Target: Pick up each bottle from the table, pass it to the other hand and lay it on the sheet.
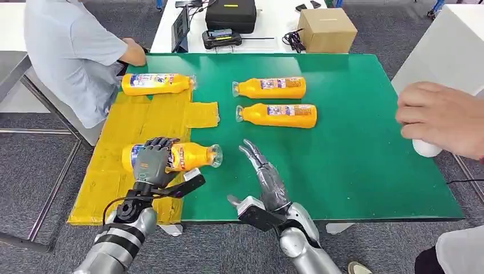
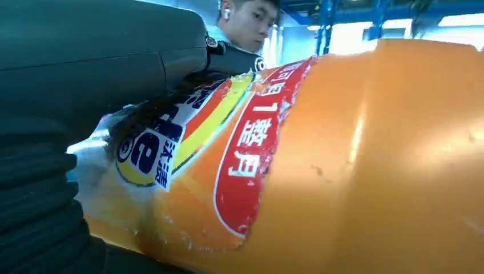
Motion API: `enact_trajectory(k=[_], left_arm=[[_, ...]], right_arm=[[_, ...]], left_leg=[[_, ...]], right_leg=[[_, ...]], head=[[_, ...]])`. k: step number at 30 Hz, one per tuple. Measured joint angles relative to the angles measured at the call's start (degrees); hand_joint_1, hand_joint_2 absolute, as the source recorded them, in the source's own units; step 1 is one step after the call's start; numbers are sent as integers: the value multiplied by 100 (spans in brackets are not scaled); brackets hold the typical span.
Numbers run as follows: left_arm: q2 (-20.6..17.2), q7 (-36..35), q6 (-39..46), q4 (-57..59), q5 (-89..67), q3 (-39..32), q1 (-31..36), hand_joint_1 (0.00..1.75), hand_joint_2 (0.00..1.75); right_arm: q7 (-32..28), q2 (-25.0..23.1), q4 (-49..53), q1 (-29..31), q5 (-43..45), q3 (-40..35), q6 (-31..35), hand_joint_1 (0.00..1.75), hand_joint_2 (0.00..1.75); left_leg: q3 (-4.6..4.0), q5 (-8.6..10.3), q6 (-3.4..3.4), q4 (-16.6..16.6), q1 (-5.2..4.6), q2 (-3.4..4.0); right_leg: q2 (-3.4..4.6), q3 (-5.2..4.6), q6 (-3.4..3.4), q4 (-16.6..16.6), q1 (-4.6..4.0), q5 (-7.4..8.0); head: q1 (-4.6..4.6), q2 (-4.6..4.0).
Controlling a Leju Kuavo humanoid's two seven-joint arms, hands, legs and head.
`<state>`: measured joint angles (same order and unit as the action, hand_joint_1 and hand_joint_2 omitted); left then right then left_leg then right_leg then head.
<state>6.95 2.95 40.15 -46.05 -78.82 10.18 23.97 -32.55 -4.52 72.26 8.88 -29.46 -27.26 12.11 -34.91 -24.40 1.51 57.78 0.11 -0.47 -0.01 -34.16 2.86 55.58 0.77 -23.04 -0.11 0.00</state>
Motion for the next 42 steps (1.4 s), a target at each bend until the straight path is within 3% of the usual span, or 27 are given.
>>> enact_trajectory(k=[6,14,15,16,17,18,19,21,24,42], left_arm=[[-286,-408,-28,899,-646,-20,330,175,175],[-400,-290,-299,1611,-729,-17,697,173,175],[-400,-229,-326,1667,-686,-17,728,168,0],[-398,-174,-365,1707,-651,-17,754,168,0],[-398,-124,-415,1746,-611,-17,778,152,0],[-396,-78,-457,1774,-574,-17,804,117,0],[-394,-17,-520,1805,-511,-17,835,117,0],[-394,81,-627,1853,-430,-20,891,30,0],[-387,210,-832,1912,-253,-20,938,0,0],[-385,333,-1478,2102,-82,-20,1026,0,0]], right_arm=[[-24,-24,-74,43,35,11,-83,0,175],[-59,-33,-157,58,52,35,-98,0,175],[-66,-33,-164,59,52,42,-98,0,175],[-68,-33,-164,59,50,46,-96,0,175],[-70,-33,-164,59,50,48,-96,0,175],[-72,-33,-164,59,50,52,-96,0,175],[-74,-33,-164,59,50,55,-98,0,175],[-81,-33,-164,60,50,63,-98,0,175],[-87,-33,-164,60,50,94,-100,0,175],[-96,-31,-168,70,20,151,-162,0,175]], left_leg=[[0,0,0,0,0,0],[6,0,0,0,-1,-5],[7,0,0,0,-1,-5],[8,1,-1,0,-1,-6],[11,1,-1,0,-1,-6],[15,2,-1,0,-1,-7],[21,2,-1,0,-1,-8],[28,2,-1,-1,-1,-9],[31,2,-1,-1,-1,-8],[73,10,-11,-5,-2,-11]], right_leg=[[0,-1,0,0,1,0],[-3,8,0,-1,1,0],[-3,8,0,-1,1,0],[-3,9,-1,0,1,0],[-3,11,-1,0,1,0],[-3,15,-1,0,1,0],[-4,20,-1,0,1,0],[-4,28,-1,0,1,0],[-4,32,-1,0,1,0],[-5,74,-5,1,1,-1]], head=[[0,0],[0,0],[2,0],[2,0],[0,0],[0,0],[2,0],[0,0],[0,0],[0,0]])
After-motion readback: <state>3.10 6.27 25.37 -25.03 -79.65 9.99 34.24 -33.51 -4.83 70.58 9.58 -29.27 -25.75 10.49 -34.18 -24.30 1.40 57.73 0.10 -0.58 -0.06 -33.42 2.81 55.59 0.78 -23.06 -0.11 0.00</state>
